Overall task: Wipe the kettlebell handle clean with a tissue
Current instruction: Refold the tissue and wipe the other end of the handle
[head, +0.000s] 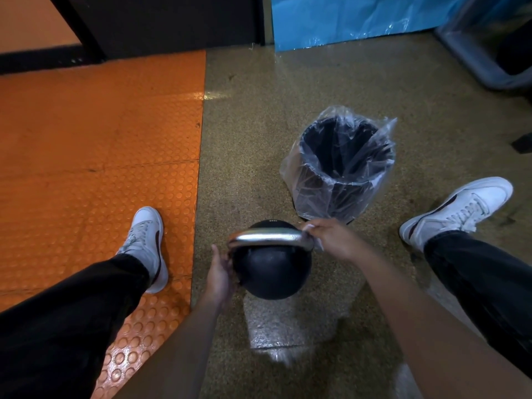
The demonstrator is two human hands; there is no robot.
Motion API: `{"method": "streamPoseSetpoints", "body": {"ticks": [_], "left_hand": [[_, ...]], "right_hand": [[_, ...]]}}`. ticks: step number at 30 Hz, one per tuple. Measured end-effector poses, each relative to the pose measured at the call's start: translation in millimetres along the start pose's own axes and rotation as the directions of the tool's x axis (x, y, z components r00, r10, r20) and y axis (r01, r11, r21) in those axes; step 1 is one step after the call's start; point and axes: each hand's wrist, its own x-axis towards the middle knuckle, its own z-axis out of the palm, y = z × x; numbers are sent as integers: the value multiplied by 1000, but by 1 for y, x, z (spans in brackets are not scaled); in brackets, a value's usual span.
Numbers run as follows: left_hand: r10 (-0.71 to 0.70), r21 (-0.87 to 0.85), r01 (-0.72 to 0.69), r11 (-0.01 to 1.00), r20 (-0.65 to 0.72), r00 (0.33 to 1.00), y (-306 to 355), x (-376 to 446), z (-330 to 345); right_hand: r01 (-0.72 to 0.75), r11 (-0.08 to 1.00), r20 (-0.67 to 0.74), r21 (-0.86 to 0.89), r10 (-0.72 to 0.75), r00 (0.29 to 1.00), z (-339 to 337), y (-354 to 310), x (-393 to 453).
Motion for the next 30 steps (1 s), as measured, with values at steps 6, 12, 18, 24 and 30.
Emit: {"method": "streamPoseSetpoints", "body": {"ticks": [6, 12, 18, 24, 30], "left_hand": [[13, -1, -13, 1000, 15, 1000, -1, 1, 0], [15, 2, -15, 1000, 15, 1000, 0, -3, 2], [2, 5, -2, 1000, 17, 1000, 0, 0, 2], [14, 5, -14, 1000, 20, 1000, -1, -2, 1], [17, -2, -17, 1000, 15, 1000, 2, -6, 4]], "right_hand": [[117, 988, 20, 99, -120, 993, -1, -16, 0], [9, 1000, 20, -21, -9, 1000, -2, 0, 2], [101, 986, 24, 129, -105, 994, -6, -13, -2], [-51, 986, -30, 162, 56, 998, 5, 19, 1], [107, 952, -24, 286, -104, 994, 0, -7, -3]]}}
